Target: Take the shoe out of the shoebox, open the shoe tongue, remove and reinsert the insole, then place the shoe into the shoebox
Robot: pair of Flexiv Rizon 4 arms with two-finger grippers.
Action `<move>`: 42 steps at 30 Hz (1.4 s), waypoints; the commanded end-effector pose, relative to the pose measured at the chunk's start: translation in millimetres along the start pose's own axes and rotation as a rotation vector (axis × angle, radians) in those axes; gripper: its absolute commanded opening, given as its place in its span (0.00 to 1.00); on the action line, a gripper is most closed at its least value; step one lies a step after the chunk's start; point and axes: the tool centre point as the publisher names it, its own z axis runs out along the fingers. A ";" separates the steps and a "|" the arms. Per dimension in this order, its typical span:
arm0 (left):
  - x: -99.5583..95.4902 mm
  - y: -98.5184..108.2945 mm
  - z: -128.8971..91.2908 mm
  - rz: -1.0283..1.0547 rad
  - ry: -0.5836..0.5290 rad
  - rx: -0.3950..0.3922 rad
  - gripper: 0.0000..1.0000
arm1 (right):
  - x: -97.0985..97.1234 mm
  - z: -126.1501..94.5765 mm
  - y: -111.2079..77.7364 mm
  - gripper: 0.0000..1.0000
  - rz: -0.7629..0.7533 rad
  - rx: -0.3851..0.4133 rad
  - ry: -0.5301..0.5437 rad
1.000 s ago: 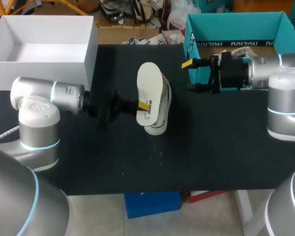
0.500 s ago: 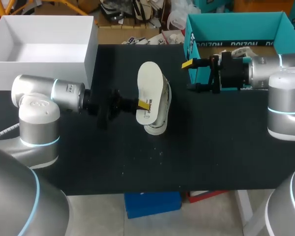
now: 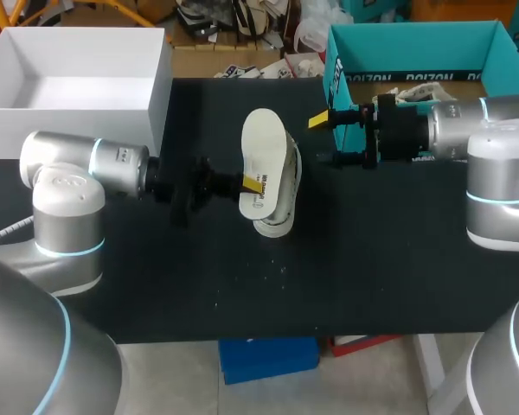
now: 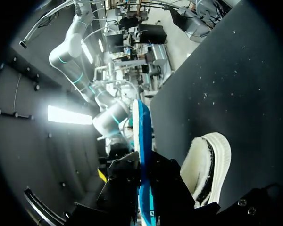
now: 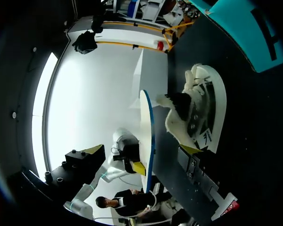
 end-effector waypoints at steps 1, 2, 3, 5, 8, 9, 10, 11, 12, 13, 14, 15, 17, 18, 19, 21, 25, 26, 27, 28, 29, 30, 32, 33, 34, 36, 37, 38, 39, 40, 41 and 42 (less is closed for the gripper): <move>0.1 -0.9 1.0 0.003 0.003 -0.005 0.00 | -4.1 16.1 -3.1 1.00 0.002 -0.006 0.002; 0.1 -0.9 1.0 0.003 0.003 -0.005 0.00 | -4.6 19.8 -4.1 1.00 0.003 -0.006 0.002; 0.1 -0.9 1.0 0.003 0.003 -0.005 0.00 | -5.0 23.6 -5.0 1.00 0.004 -0.005 0.002; 0.1 -0.9 1.0 0.003 0.003 -0.005 0.00 | -6.0 31.0 -5.8 1.00 0.007 -0.001 0.001; 0.1 -0.9 1.0 0.003 0.003 -0.005 0.00 | -4.8 42.7 -5.5 1.00 -0.001 0.016 -0.010; 0.1 -0.9 1.0 0.003 0.003 -0.005 0.00 | -4.3 46.8 -5.4 1.00 -0.005 0.020 -0.016; 0.1 -0.9 1.0 0.003 0.003 -0.005 0.00 | -4.0 50.9 -5.2 1.00 -0.006 0.021 -0.017; 0.1 -0.9 1.0 0.003 0.003 -0.005 0.00 | -3.9 55.1 -4.8 1.00 -0.009 0.027 -0.018; 0.1 -0.9 1.0 0.003 0.003 -0.005 0.00 | -4.1 59.1 -4.5 1.00 -0.013 0.033 -0.020; 0.1 -0.9 1.0 0.003 0.003 -0.005 0.00 | -4.2 62.7 -4.4 1.00 -0.013 0.035 -0.021; 0.1 -0.9 1.0 0.003 0.003 -0.005 0.00 | -4.2 66.0 -4.2 1.00 -0.013 0.040 -0.022; 0.1 -0.9 1.0 0.003 0.003 -0.005 0.00 | -3.7 69.0 -4.1 1.00 -0.015 0.046 -0.023; 0.1 -0.9 1.0 0.003 0.003 -0.005 0.00 | -4.0 74.2 -3.4 1.00 -0.019 0.053 -0.027; 0.1 -0.9 1.0 0.003 0.003 -0.005 0.00 | -5.0 76.4 -3.1 0.96 -0.019 0.055 -0.028; 0.1 -0.9 1.0 0.003 0.003 -0.005 0.00 | -6.3 78.3 -2.7 0.93 -0.017 0.056 -0.028; 0.1 -0.9 1.0 0.003 0.003 -0.005 0.00 | -8.7 81.8 -3.2 0.84 -0.014 0.061 -0.028; 0.1 -0.9 1.0 0.003 0.003 -0.005 0.00 | -13.0 84.7 -4.9 0.73 -0.005 0.070 -0.025; 0.1 -0.9 1.0 0.003 0.003 -0.005 0.00 | -13.9 84.7 -5.2 0.73 -0.003 0.070 -0.025; 0.1 -0.9 1.0 0.003 0.003 -0.005 0.00 | -14.8 84.6 -5.4 0.69 -0.001 0.070 -0.025; 0.1 -0.9 1.0 0.003 0.003 -0.005 0.00 | -16.0 84.8 -5.7 0.62 0.003 0.072 -0.027; 0.1 -0.9 1.0 0.003 0.003 -0.005 0.00 | -16.3 85.0 -5.8 0.60 0.004 0.072 -0.028; 0.1 -0.9 1.0 0.003 0.003 -0.005 0.00 | -16.7 85.3 -5.9 0.60 0.004 0.073 -0.028; 0.1 -0.9 1.0 0.003 0.003 -0.005 0.00 | -18.5 85.5 -5.9 0.55 0.008 0.075 -0.030; 0.1 -0.9 1.0 0.003 0.003 -0.005 0.00 | -19.4 85.2 -5.6 0.51 0.009 0.075 -0.030; 0.1 -0.9 1.0 0.003 0.003 -0.005 0.00 | -20.1 84.7 -5.2 0.49 0.010 0.075 -0.032; 0.1 -0.9 1.0 0.003 0.003 -0.005 0.00 | -20.3 84.0 -4.5 0.45 0.010 0.076 -0.034; 0.1 -0.9 1.0 0.003 0.003 -0.005 0.00 | -20.5 82.9 -3.3 0.42 0.010 0.076 -0.036; 0.1 -0.9 1.0 0.003 0.003 -0.005 0.00 | -20.7 82.4 -2.9 0.42 0.010 0.076 -0.037; 0.1 -0.9 1.0 0.003 0.003 -0.005 0.00 | -21.0 81.3 -2.0 0.41 0.009 0.075 -0.037; 0.1 -0.9 1.0 0.003 0.003 -0.005 0.00 | -21.4 80.5 -1.6 0.41 0.009 0.074 -0.039; 0.1 -0.9 1.0 0.003 0.003 -0.005 0.00 | -21.5 80.3 -1.5 0.40 0.009 0.075 -0.041; 0.1 -0.9 1.0 0.003 0.003 -0.005 0.00 | -21.7 79.8 -1.4 0.38 0.008 0.075 -0.041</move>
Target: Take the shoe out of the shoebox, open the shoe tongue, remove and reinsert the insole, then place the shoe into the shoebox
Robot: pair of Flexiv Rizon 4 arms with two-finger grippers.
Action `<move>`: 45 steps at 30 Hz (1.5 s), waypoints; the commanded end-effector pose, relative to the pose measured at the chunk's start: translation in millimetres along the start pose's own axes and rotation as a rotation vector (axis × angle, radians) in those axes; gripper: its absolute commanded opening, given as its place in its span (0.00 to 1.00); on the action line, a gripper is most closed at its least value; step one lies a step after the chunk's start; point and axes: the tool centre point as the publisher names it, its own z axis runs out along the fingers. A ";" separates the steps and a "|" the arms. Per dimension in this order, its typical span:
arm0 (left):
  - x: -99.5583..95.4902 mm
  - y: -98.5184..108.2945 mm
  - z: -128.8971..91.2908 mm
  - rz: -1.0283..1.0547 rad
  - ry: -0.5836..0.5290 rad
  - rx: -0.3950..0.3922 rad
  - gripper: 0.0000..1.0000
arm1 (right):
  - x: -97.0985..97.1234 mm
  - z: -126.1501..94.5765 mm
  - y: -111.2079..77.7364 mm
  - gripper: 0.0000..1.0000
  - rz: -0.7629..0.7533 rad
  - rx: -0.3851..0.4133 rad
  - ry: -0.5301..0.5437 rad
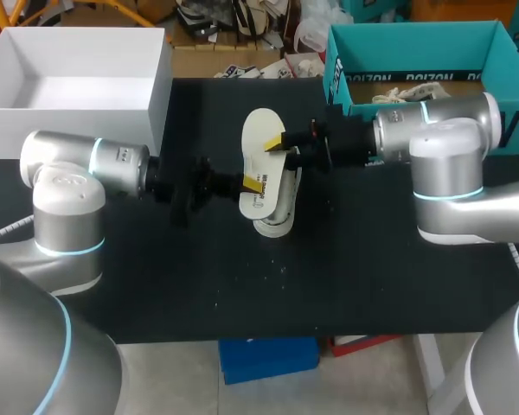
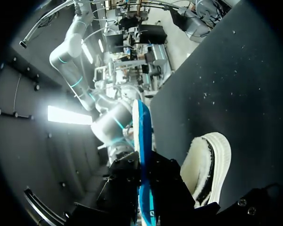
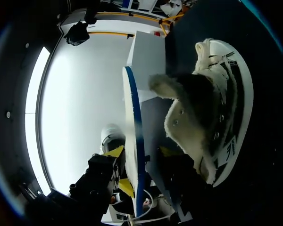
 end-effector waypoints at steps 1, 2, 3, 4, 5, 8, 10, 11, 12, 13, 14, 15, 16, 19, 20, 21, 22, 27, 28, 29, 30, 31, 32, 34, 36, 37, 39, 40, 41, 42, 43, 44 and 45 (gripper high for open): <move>0.1 -1.3 0.8 0.004 0.002 -0.006 0.00 | -1.4 -2.3 2.1 0.34 0.000 0.007 -0.006; 0.1 -1.3 0.8 0.004 0.002 -0.006 0.00 | -1.6 -2.7 2.2 0.27 -0.001 0.007 -0.011; 0.1 -1.3 0.8 0.004 0.002 -0.006 0.00 | -1.5 -3.4 2.4 0.00 -0.002 0.020 -0.026; 0.1 -1.3 0.8 0.004 0.002 -0.006 0.00 | -1.9 -3.0 2.2 0.00 -0.001 0.026 -0.035; 0.1 -1.3 0.8 0.004 0.002 -0.006 0.00 | -1.9 -3.0 2.2 0.00 -0.001 0.026 -0.035; 0.1 -1.3 0.8 0.004 0.002 -0.006 0.00 | -1.9 -3.0 2.2 0.00 -0.001 0.026 -0.035; -0.7 0.4 -0.6 0.004 0.020 -0.018 0.80 | -1.9 -3.0 2.2 0.00 -0.001 0.026 -0.035; -2.1 1.5 -3.4 0.002 0.056 -0.039 1.00 | -1.9 -3.0 2.2 0.00 -0.001 0.026 -0.035; -2.8 2.8 -7.2 -0.006 0.095 -0.058 1.00 | -1.9 -3.0 2.2 0.00 -0.001 0.026 -0.035; -4.3 3.6 -12.4 -0.013 0.132 -0.080 1.00 | -1.9 -3.0 2.2 0.00 -0.001 0.026 -0.035; -6.5 4.0 -18.7 -0.024 0.165 -0.099 1.00 | -1.9 -3.0 2.2 0.00 -0.001 0.026 -0.035; -9.0 3.5 -24.5 -0.042 0.217 -0.110 1.00 | -1.9 -3.0 2.2 0.00 -0.001 0.026 -0.035; -11.4 2.5 -30.5 -0.053 0.277 -0.115 1.00 | -1.9 -3.0 2.2 0.00 -0.001 0.026 -0.035; -21.7 -2.7 -46.2 -0.074 0.409 -0.102 1.00 | -1.9 -3.0 2.2 0.00 -0.001 0.026 -0.035; -24.7 -4.1 -50.8 -0.072 0.470 -0.108 1.00 | -1.9 -3.0 2.2 0.00 -0.001 0.026 -0.035; -27.3 -5.3 -54.0 -0.083 0.533 -0.104 1.00 | -1.9 -3.0 2.2 0.00 -0.001 0.026 -0.035; -29.0 -5.9 -55.7 -0.094 0.567 -0.103 1.00 | -1.9 -3.0 2.2 0.00 -0.001 0.026 -0.035; -44.6 -2.5 -55.5 -0.121 0.857 -0.119 1.00 | -1.9 -3.0 2.2 0.00 -0.001 0.026 -0.035; -47.2 -1.2 -52.9 -0.119 0.902 -0.118 1.00 | -1.9 -3.0 2.2 0.00 -0.001 0.026 -0.035; -49.4 0.1 -50.2 -0.120 0.952 -0.116 1.00 | -1.9 -3.0 2.2 0.00 -0.001 0.026 -0.035; -51.4 1.6 -48.3 -0.110 1.018 -0.121 1.00 | -1.9 -3.0 2.2 0.00 -0.001 0.026 -0.035; -51.4 1.6 -48.3 -0.110 1.018 -0.121 1.00 | -1.9 -3.0 2.2 0.00 -0.001 0.026 -0.035; -51.4 1.6 -48.3 -0.110 1.018 -0.121 1.00 | -1.9 -3.0 2.2 0.00 -0.001 0.026 -0.035; -51.4 1.6 -48.3 -0.110 1.018 -0.121 1.00 | -1.9 -3.0 2.2 0.00 -0.001 0.026 -0.035; -51.4 1.6 -48.3 -0.110 1.018 -0.121 1.00 | -1.9 -3.0 2.2 0.00 -0.001 0.026 -0.035; -51.4 1.6 -48.3 -0.110 1.018 -0.121 1.00 | -1.9 -3.0 2.2 0.00 -0.001 0.026 -0.035; -51.4 1.6 -48.3 -0.110 1.018 -0.121 1.00 | -1.9 -3.0 2.2 0.00 -0.001 0.026 -0.035; -51.4 1.6 -48.3 -0.110 1.018 -0.121 1.00 | -1.9 -3.0 2.2 0.00 -0.001 0.026 -0.035; -51.4 1.6 -48.3 -0.110 1.018 -0.121 1.00 | -1.9 -3.0 2.2 0.00 -0.001 0.026 -0.035; -51.4 1.6 -48.3 -0.110 1.018 -0.121 1.00 | -1.9 -3.0 2.2 0.00 -0.001 0.026 -0.035; -51.4 1.6 -48.3 -0.110 1.018 -0.121 1.00 | -1.9 -3.0 2.2 0.00 -0.001 0.026 -0.035; -51.4 1.6 -48.3 -0.110 1.018 -0.121 1.00 | -1.9 -3.0 2.2 0.00 -0.001 0.026 -0.035; -51.4 1.6 -48.3 -0.110 1.018 -0.121 1.00 | -1.9 -3.0 2.2 0.00 -0.001 0.026 -0.035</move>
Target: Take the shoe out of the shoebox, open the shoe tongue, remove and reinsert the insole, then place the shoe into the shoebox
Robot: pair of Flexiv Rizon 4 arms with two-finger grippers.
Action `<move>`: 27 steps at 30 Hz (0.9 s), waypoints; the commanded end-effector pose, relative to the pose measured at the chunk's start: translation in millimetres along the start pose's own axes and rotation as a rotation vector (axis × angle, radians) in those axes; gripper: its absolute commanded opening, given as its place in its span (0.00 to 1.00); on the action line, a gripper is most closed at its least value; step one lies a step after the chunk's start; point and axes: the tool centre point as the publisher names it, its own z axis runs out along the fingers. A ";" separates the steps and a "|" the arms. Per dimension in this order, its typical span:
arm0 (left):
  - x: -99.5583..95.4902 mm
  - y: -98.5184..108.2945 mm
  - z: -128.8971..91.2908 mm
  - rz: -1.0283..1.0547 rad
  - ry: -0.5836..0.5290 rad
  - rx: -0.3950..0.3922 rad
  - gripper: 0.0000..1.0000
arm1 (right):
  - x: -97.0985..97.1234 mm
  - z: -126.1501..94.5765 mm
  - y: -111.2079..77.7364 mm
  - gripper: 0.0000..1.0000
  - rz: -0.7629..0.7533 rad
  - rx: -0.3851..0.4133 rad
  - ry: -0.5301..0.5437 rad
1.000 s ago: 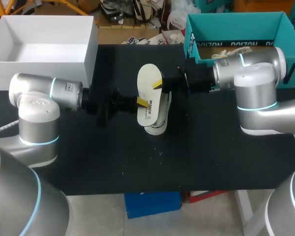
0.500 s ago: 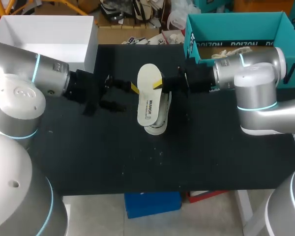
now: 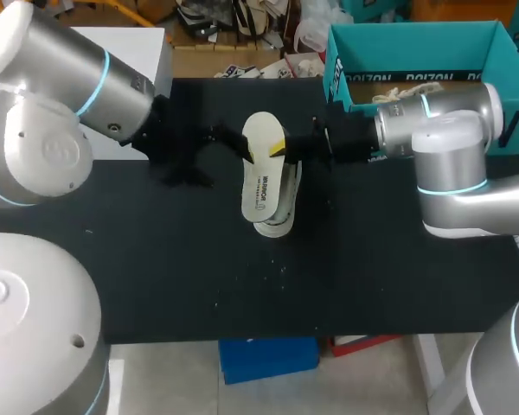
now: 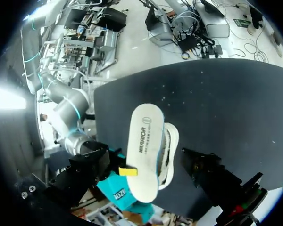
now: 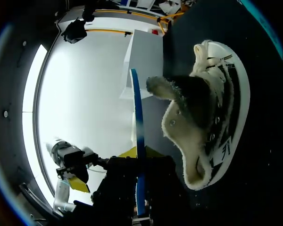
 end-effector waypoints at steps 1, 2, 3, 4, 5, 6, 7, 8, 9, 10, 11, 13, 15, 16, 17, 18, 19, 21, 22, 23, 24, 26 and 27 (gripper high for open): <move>-4.2 1.0 0.3 -0.001 0.269 -0.002 1.00 | -0.1 1.0 0.9 0.00 0.001 0.001 -0.002; -7.5 3.3 5.0 -0.002 0.291 0.013 1.00 | -0.1 1.0 0.9 0.00 0.001 0.001 -0.002; -9.9 6.7 10.0 -0.017 0.317 0.033 1.00 | -0.1 1.0 0.9 0.00 0.001 0.001 -0.002; -12.1 9.4 14.3 -0.019 0.329 0.048 1.00 | -0.1 1.0 0.9 0.00 0.001 0.001 -0.002; -14.4 11.1 17.7 -0.021 0.336 0.050 1.00 | -0.1 1.0 0.9 0.00 0.001 0.001 -0.002; -17.1 12.2 20.2 -0.006 0.331 0.054 1.00 | -0.1 1.0 0.9 0.00 0.001 0.001 -0.002; -19.5 13.1 22.4 -0.005 0.326 0.061 1.00 | -0.1 1.0 0.9 0.00 0.001 0.001 -0.002; -21.8 13.8 24.9 -0.001 0.336 0.066 1.00 | -0.1 1.0 0.9 0.00 0.001 0.001 -0.002; -24.0 14.0 27.4 0.010 0.336 0.075 1.00 | -0.1 1.0 0.9 0.00 0.001 0.001 -0.002; -25.6 14.2 29.1 0.012 0.338 0.082 1.00 | -0.1 1.0 0.9 0.00 0.001 0.001 -0.002; -27.4 14.2 30.9 0.022 0.353 0.085 1.00 | -0.1 1.0 0.9 0.00 0.001 0.001 -0.002; -30.1 13.4 33.1 0.030 0.377 0.089 1.00 | -0.1 1.0 0.9 0.00 0.001 0.001 -0.002; -32.2 11.6 35.4 0.034 0.419 0.096 1.00 | -0.1 1.0 0.9 0.00 0.001 0.001 -0.002; -32.9 10.3 36.4 0.033 0.432 0.103 1.00 | -0.1 1.0 0.9 0.00 0.001 0.001 -0.002; -33.8 9.1 37.7 0.032 0.457 0.095 1.00 | -0.1 1.0 0.9 0.00 0.001 0.001 -0.002; -34.6 7.6 38.5 0.034 0.472 0.091 1.00 | -0.1 1.0 0.9 0.00 0.001 0.001 -0.002; -35.3 6.2 39.3 0.038 0.482 0.089 1.00 | -0.1 1.0 0.9 0.00 0.001 0.001 -0.002; -36.8 3.4 39.7 0.053 0.486 0.074 1.00 | -0.1 1.0 0.9 0.00 0.001 0.001 -0.002; -37.0 2.7 39.8 0.054 0.495 0.067 1.00 | -0.1 1.0 0.9 0.00 0.001 0.001 -0.002; -36.9 2.3 40.5 0.055 0.504 0.062 1.00 | -0.1 1.0 0.9 0.00 0.001 0.001 -0.002; -36.2 2.8 41.3 0.054 0.504 0.063 1.00 | -0.1 1.0 0.9 0.00 0.001 0.001 -0.002; -35.0 4.9 42.0 0.050 0.501 0.063 1.00 | -0.1 1.0 0.9 0.00 0.001 0.001 -0.002; -34.8 6.1 42.2 0.050 0.494 0.065 1.00 | -0.1 1.0 0.9 0.00 0.001 0.001 -0.002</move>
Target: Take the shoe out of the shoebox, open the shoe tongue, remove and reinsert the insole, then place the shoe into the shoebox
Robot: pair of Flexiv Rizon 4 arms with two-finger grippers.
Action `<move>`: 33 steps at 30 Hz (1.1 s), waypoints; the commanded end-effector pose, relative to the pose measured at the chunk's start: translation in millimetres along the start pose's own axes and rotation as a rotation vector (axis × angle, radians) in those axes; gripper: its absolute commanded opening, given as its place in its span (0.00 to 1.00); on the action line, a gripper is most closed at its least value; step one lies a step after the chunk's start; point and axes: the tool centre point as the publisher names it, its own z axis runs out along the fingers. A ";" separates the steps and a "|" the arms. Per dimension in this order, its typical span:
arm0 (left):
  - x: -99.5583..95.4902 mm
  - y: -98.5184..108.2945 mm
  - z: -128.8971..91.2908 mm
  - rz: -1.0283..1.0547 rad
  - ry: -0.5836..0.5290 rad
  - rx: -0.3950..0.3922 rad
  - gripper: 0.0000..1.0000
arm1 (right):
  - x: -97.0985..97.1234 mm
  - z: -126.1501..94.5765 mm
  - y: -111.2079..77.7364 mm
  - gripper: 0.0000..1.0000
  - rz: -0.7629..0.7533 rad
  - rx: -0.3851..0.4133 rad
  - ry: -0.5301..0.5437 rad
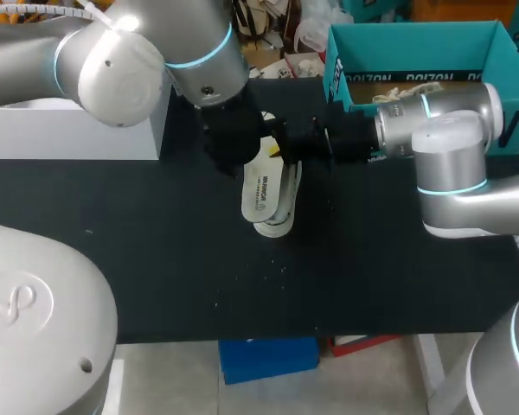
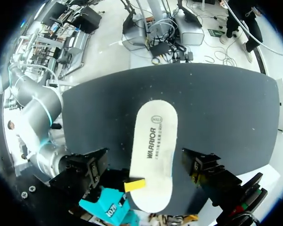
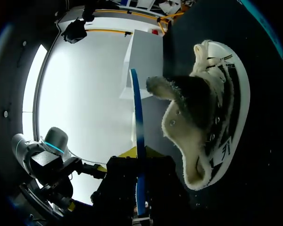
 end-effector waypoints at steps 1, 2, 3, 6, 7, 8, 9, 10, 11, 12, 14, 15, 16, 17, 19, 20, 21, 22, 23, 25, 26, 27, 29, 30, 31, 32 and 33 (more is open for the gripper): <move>-3.1 4.1 0.5 0.003 0.100 -0.002 1.00 | 0.0 0.9 0.8 0.00 0.001 0.001 -0.002; -3.0 6.9 0.8 0.003 0.100 -0.003 1.00 | 0.0 0.9 0.8 0.00 0.001 0.001 -0.002; -2.9 10.9 1.4 -0.001 0.097 0.000 1.00 | 0.0 0.9 0.8 0.00 0.001 0.001 -0.002; -2.9 23.7 -0.9 -0.006 0.092 -0.003 1.00 | 0.0 0.9 0.8 0.00 0.001 0.001 -0.002; -3.3 26.5 -2.0 -0.007 0.090 -0.006 1.00 | 0.0 0.9 0.8 0.00 0.001 0.001 -0.002; -3.4 30.9 -3.9 -0.005 0.087 -0.012 1.00 | 0.0 0.9 0.8 0.00 0.001 0.001 -0.002; -3.1 37.9 -7.4 -0.003 0.083 -0.018 1.00 | 0.0 0.9 0.8 0.00 0.001 0.001 -0.002; -2.7 43.9 -9.4 -0.002 0.082 -0.025 1.00 | 0.0 0.9 0.8 0.00 0.001 0.001 -0.002; -2.3 49.7 -10.9 0.000 0.086 -0.030 1.00 | 0.0 0.9 0.8 0.00 0.001 0.001 -0.002; -1.8 56.1 -12.6 0.001 0.089 -0.033 1.00 | 0.0 0.9 0.8 0.00 0.001 0.001 -0.002; -0.7 66.7 -15.4 0.002 0.095 -0.042 1.00 | 0.0 0.9 0.8 0.00 0.001 0.001 -0.002; 0.6 75.5 -17.0 0.002 0.100 -0.049 1.00 | 0.0 0.9 0.8 0.00 0.001 0.001 -0.002; 1.4 80.0 -17.4 0.002 0.102 -0.052 1.00 | 0.0 0.9 0.8 0.00 0.001 0.001 -0.002; 3.2 88.9 -17.7 0.003 0.108 -0.058 1.00 | 0.0 0.9 0.8 0.00 0.001 0.001 -0.002; 5.6 100.3 -17.2 0.002 0.110 -0.060 1.00 | 0.0 0.9 0.8 0.00 0.001 0.001 -0.002; 7.0 109.5 -16.0 0.002 0.110 -0.059 1.00 | 0.0 0.9 0.8 0.00 0.001 0.001 -0.002; 7.9 117.0 -14.4 0.004 0.110 -0.056 1.00 | 0.0 0.9 0.8 0.00 0.001 0.001 -0.002; 8.6 124.9 -12.7 0.006 0.112 -0.050 1.00 | 0.0 0.9 0.8 0.00 0.001 0.001 -0.002; 8.8 132.0 -11.5 0.015 0.123 -0.055 1.00 | 0.0 0.9 0.8 0.00 0.001 0.001 -0.002; 9.0 145.9 -9.9 0.018 0.125 -0.058 1.00 | 0.0 0.9 0.8 0.00 0.001 0.001 -0.002; 9.3 152.2 -9.6 0.021 0.122 -0.056 1.00 | 0.0 0.9 0.8 0.00 0.001 0.001 -0.002; 9.1 158.3 -8.9 0.029 0.121 -0.060 1.00 | 0.0 0.9 0.8 0.00 0.001 0.001 -0.002; 8.9 169.5 -6.7 0.029 0.125 -0.062 1.00 | 0.0 0.9 0.8 0.00 0.001 0.001 -0.002; 8.7 174.9 -5.4 0.033 0.125 -0.063 1.00 | 0.0 0.9 0.8 0.00 0.001 0.001 -0.002; 8.7 178.2 -4.5 0.034 0.126 -0.063 1.00 | 0.0 0.9 0.8 0.00 0.001 0.001 -0.002; 8.5 184.9 -2.5 0.034 0.131 -0.065 1.00 | 0.0 0.9 0.8 0.00 0.001 0.001 -0.002; 8.4 189.2 -1.5 0.035 0.130 -0.064 1.00 | 0.0 0.9 0.8 0.00 0.001 0.001 -0.002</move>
